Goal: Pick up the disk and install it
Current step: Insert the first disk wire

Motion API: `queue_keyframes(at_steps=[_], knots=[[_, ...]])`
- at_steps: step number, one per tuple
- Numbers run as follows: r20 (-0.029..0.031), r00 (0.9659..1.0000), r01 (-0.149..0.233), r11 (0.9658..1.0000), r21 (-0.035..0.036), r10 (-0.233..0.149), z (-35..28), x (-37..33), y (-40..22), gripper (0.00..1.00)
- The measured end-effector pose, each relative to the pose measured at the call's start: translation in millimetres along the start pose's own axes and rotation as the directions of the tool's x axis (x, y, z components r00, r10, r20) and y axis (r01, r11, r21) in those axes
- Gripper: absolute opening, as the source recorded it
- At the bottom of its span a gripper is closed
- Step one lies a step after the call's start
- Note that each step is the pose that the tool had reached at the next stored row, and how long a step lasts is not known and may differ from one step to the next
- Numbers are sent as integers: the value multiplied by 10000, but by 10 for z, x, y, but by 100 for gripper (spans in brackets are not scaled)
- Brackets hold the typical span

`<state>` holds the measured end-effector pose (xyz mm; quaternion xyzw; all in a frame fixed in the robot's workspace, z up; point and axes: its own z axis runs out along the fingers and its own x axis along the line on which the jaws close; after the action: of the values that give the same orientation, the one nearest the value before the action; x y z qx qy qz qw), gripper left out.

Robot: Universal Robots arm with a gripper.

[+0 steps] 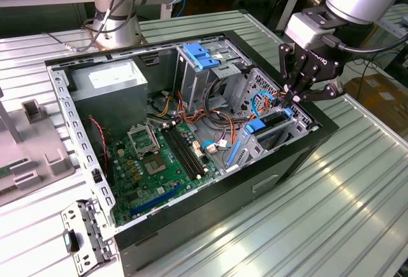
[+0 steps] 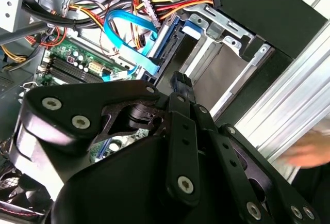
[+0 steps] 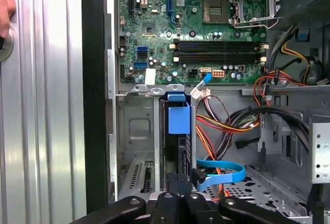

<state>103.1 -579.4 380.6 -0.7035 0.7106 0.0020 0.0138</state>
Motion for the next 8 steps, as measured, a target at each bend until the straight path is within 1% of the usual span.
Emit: queue_keyframes(at_steps=[3, 5, 8], knots=[[3, 9998, 200, 9998, -4, -200, 0, 0, 0, 11], [7, 9992, 405, 9992, -9, -405, 0, 0, 0, 11], [10, 9982, 598, 9982, -13, -598, 0, 0, 0, 11]])
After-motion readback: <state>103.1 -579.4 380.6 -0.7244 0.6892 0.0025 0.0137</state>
